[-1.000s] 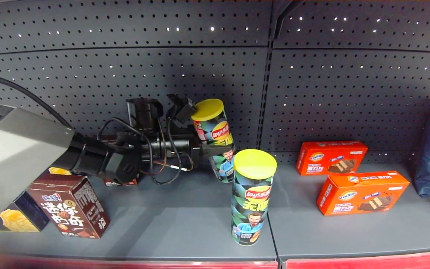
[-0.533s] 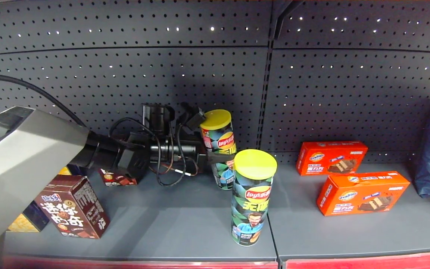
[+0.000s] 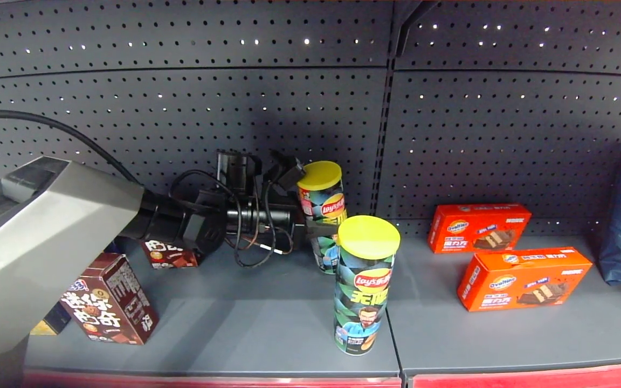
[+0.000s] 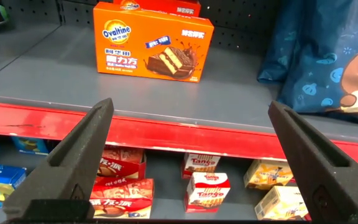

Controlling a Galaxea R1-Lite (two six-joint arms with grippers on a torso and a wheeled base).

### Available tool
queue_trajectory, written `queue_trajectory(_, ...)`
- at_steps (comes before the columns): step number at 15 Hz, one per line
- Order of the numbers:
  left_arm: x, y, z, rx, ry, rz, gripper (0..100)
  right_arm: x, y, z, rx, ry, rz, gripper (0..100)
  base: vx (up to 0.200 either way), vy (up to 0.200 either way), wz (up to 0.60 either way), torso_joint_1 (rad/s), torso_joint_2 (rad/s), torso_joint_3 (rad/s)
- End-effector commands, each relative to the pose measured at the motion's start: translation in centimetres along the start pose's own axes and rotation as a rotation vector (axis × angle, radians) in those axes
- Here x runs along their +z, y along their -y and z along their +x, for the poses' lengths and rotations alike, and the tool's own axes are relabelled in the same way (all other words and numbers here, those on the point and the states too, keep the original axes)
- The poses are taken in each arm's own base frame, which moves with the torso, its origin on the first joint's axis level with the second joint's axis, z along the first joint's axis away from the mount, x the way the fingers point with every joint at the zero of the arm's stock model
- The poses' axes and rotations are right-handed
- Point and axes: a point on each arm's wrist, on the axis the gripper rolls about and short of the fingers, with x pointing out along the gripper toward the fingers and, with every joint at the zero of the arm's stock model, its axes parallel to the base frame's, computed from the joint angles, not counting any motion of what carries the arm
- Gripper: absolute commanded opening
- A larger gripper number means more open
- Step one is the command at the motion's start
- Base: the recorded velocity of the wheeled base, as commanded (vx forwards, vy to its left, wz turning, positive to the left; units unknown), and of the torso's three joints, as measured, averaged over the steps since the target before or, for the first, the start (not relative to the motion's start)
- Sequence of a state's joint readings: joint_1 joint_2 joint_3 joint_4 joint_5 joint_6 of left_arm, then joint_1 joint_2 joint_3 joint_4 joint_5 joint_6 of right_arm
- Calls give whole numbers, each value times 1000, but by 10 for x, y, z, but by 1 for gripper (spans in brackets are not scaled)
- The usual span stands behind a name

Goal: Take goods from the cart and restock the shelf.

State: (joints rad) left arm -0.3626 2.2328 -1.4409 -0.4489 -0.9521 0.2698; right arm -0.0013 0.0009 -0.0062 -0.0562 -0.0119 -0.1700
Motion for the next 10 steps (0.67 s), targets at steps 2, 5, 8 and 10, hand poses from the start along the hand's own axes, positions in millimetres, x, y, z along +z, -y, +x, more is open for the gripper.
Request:
queue_trajectory(2, 0, 1, 5, -9, 1, 4, 0, 0, 0, 0, 0, -2, 0, 100, 0, 0, 0, 0, 0, 0)
queue_trajectory(5, 1, 5, 9, -22, 0, 6, 100, 0, 0, 0, 0, -2, 1, 100, 0, 0, 0, 0, 0, 0)
queue_trajectory(8, 2, 7, 8, -21, 0, 24, 100, 0, 0, 0, 0, -2, 7, 100, 0, 0, 0, 0, 0, 0)
queue_trajectory(10, 2, 7, 1, -10, -3, 53, 100, 0, 0, 0, 0, -2, 10, 100, 0, 0, 0, 0, 0, 0)
